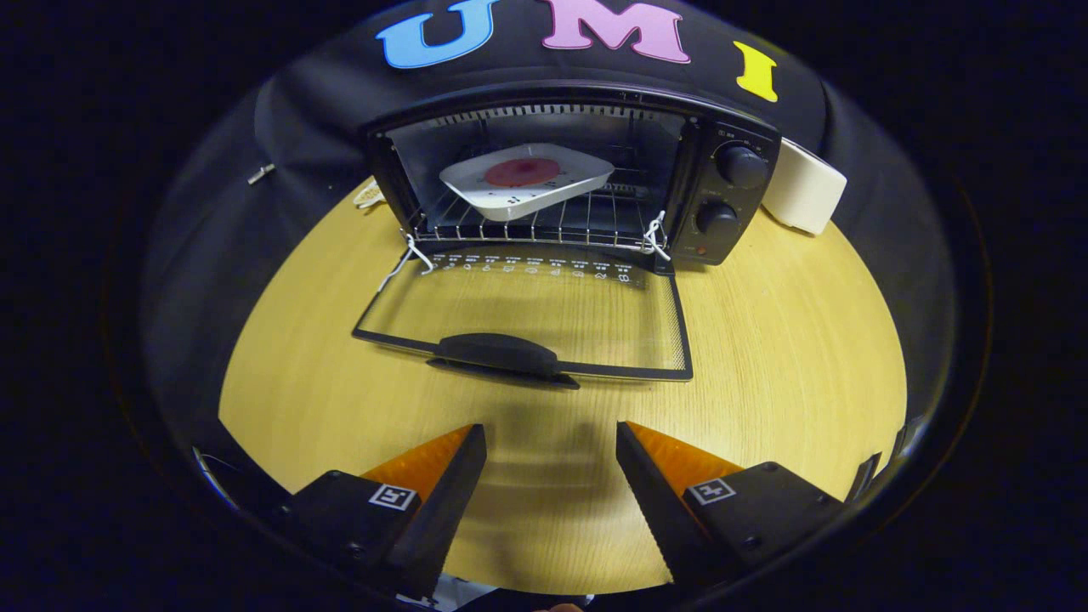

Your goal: Open the toaster oven, put the food inside, and close the toaster oven door.

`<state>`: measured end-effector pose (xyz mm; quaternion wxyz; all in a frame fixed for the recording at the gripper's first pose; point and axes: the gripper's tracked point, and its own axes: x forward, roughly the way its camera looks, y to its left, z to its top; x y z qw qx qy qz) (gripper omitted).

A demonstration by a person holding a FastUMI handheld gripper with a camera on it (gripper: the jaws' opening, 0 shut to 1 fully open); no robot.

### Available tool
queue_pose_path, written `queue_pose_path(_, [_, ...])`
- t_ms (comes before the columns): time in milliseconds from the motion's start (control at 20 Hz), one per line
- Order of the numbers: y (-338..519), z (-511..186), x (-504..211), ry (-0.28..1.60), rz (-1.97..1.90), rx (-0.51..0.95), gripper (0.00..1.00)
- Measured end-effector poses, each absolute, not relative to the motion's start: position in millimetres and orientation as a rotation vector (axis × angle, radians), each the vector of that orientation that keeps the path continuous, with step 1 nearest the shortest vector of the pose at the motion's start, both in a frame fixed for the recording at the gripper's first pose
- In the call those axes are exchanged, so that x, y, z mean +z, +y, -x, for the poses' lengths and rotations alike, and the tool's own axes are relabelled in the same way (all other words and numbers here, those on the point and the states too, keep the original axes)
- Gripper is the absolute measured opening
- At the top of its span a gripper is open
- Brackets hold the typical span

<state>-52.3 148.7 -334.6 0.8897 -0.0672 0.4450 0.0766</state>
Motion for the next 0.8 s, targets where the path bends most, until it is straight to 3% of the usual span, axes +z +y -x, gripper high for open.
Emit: queue_pose_path(800, [160.8, 10.6, -364.0, 0.884, 0.187, 0.127, 1.00])
